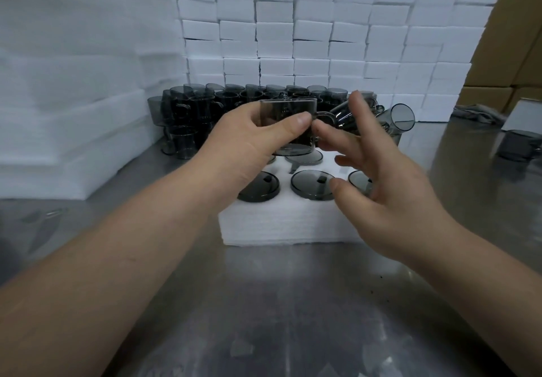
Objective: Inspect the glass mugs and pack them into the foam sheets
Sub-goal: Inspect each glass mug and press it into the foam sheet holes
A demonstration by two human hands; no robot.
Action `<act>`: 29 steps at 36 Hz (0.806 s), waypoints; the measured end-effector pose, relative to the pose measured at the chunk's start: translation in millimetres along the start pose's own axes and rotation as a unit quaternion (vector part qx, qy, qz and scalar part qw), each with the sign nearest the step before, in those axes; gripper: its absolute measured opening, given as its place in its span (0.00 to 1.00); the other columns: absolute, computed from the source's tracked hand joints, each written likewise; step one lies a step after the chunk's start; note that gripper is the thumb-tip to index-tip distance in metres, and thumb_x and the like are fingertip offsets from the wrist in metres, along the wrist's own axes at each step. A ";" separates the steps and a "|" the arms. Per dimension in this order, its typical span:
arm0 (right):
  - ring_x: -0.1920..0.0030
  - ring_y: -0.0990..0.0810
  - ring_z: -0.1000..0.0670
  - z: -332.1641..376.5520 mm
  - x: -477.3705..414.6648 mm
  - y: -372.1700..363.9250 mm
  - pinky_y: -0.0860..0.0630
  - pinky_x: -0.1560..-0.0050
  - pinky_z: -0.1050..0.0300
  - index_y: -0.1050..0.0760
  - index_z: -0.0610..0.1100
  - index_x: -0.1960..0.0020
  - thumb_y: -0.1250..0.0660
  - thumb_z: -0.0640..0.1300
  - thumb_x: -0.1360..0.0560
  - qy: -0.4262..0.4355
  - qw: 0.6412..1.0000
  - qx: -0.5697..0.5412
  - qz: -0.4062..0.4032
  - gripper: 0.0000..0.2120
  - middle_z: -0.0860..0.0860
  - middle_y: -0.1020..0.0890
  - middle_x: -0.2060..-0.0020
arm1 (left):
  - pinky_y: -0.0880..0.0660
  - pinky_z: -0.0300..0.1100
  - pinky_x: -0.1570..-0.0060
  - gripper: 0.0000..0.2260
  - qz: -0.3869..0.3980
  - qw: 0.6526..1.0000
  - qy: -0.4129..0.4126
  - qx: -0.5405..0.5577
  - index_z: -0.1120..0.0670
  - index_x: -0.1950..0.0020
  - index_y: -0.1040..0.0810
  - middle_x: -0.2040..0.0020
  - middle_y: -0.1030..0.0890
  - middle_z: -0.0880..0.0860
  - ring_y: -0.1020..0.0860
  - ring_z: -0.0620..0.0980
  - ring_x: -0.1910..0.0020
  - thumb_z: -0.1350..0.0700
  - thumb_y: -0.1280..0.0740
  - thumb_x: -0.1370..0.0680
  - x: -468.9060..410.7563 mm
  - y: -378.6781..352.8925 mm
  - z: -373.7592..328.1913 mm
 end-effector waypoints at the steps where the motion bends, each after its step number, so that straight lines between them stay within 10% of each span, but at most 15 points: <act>1: 0.38 0.28 0.64 -0.9 0.0 1.7 0.28 0.41 0.60 0.59 0.74 0.35 0.41 0.43 0.29 -0.005 1.000 -0.007 -0.006 0.39 0.73 0.31 0.38 | 0.23 0.45 0.52 0.21 -0.010 1.000 0.002 0.011 0.50 0.45 0.22 0.50 0.18 0.50 0.19 0.46 0.51 0.42 0.30 0.35 -0.9 1.6 0.8; 7: 0.50 0.21 0.52 -6.6 0.5 11.0 0.25 0.46 0.55 0.54 0.77 0.37 0.39 0.48 0.30 -0.033 0.998 0.000 -0.045 0.35 0.72 0.27 0.41 | 0.28 0.41 0.58 0.14 -0.065 0.995 0.026 0.068 0.44 0.52 0.24 0.57 0.18 0.44 0.18 0.48 0.56 0.42 0.33 0.35 -3.8 14.9 3.6; 20: 0.52 0.26 0.67 -29.7 1.3 29.6 0.32 0.51 0.75 0.35 0.66 0.45 0.40 0.49 0.31 -0.127 0.984 -0.001 -0.128 0.18 0.73 0.24 0.54 | 0.31 0.36 0.67 0.10 -0.082 0.984 0.086 0.132 0.47 0.59 0.24 0.65 0.19 0.46 0.24 0.45 0.65 0.43 0.38 0.24 -5.9 22.7 19.4; 29: 0.56 0.26 0.64 -48.5 1.2 12.9 0.29 0.47 0.56 0.28 0.57 0.40 0.43 0.55 0.34 -0.210 0.973 0.092 -0.032 0.23 0.62 0.23 0.50 | 0.29 0.39 0.60 0.28 -0.110 0.986 0.083 0.092 0.52 0.40 0.27 0.47 0.20 0.49 0.22 0.46 0.54 0.42 0.31 0.36 -7.5 25.5 21.8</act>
Point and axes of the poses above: each hand's wrist, its own x-axis away from the middle knuckle, its own y-axis out of the back of the hand, z = x × y, the point moved 9 cm from there along -x, towards the middle knuckle
